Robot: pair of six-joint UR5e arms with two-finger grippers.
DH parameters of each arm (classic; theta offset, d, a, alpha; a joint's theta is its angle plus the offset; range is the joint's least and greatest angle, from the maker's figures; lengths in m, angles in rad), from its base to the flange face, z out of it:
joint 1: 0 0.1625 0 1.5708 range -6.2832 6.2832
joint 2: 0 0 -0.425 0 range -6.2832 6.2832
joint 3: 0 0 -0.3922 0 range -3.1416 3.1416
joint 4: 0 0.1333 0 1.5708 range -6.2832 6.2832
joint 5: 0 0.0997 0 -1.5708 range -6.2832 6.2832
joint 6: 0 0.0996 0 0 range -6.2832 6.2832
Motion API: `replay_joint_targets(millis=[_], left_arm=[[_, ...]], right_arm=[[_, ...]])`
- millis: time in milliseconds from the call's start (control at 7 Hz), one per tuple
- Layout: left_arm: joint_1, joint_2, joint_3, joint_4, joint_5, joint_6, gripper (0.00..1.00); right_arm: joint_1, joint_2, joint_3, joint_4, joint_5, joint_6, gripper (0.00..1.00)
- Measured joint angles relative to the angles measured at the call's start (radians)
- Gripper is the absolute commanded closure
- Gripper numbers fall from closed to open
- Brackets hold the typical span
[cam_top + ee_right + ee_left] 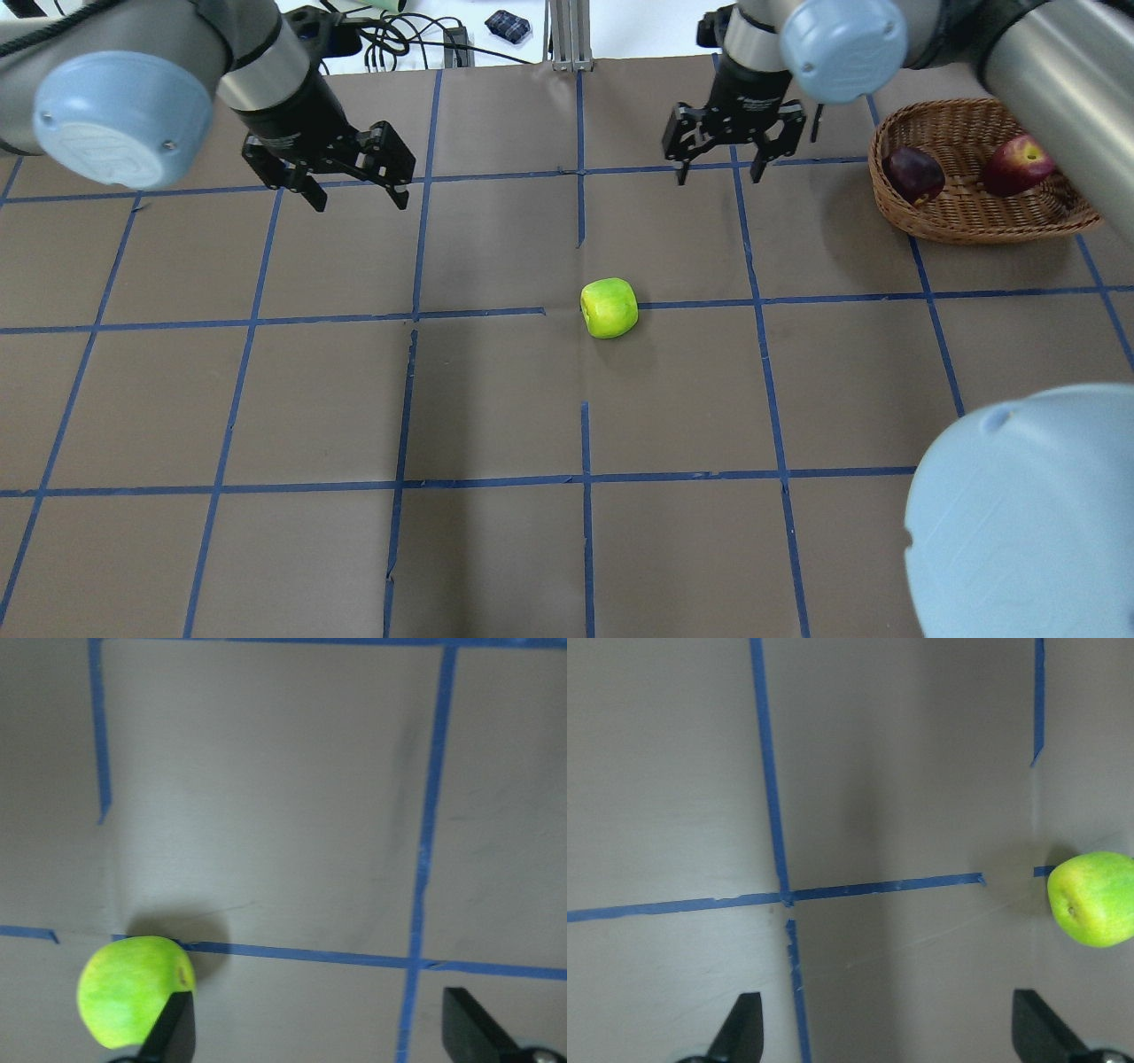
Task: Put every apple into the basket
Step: 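Grasp the green apple with the right gripper while the left withdraws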
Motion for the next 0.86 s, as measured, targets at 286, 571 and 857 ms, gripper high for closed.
replay_joint_targets(millis=[286,571,857], left_arm=[[0.003,0.053,0.000,-0.019,0.070,0.014,0.00],[0.002,0.047,0.003,-0.013,0.074,0.007,0.00],[0.001,0.042,0.004,-0.009,0.075,0.004,0.00]], right_arm=[[0.138,0.006,0.121,-0.181,-0.019,0.129,0.00],[0.186,0.004,0.283,-0.416,-0.037,0.166,0.00],[0.195,0.013,0.361,-0.505,-0.091,0.160,0.13]])
